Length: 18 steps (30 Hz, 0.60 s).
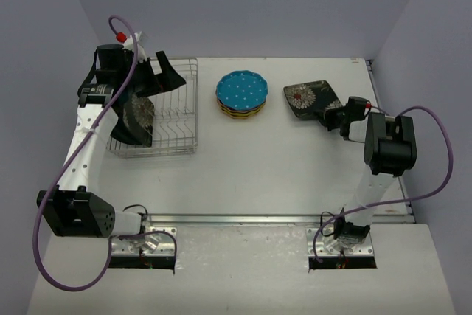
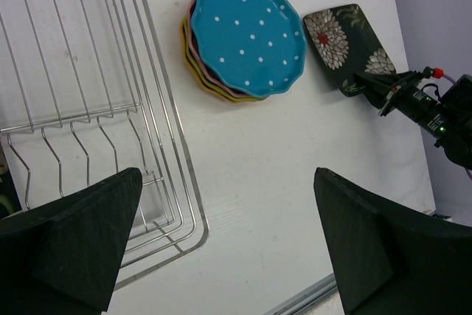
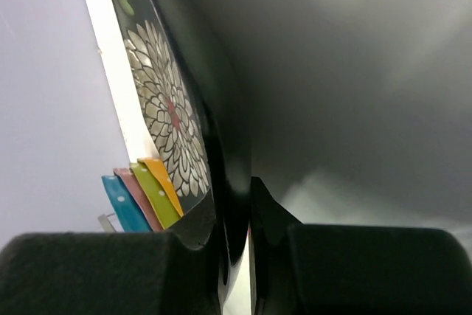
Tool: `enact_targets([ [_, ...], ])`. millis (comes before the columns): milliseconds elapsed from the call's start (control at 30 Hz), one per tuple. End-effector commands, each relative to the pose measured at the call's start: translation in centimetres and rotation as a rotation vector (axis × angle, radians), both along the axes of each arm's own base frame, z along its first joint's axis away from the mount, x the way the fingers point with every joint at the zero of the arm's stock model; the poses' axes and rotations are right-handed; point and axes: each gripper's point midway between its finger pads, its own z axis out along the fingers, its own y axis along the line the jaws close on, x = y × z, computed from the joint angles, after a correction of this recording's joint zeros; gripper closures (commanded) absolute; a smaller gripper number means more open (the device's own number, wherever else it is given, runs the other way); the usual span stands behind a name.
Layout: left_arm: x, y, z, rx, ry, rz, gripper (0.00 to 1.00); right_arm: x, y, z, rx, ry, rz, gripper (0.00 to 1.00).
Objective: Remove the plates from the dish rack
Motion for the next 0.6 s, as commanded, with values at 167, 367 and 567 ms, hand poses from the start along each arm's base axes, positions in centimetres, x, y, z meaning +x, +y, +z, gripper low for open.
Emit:
enact_targets([
  [167, 0.5, 1.7, 2.9, 0.044, -0.094, 0.081, 0.0, 4.2, 2.8, 3.1, 0.063, -0.164, 0.057, 0.35],
  [367, 0.6, 2.7, 3.3, 0.077, -0.106, 0.123, 0.0, 2.1, 5.8, 4.4, 0.065, -0.172, 0.125, 0.1],
  [567, 1.3, 6.9, 2.1, 0.283, -0.047, 0.263, 0.03, -1.4, 9.6, 6.3, 0.006, -0.17, 0.26, 0.08],
])
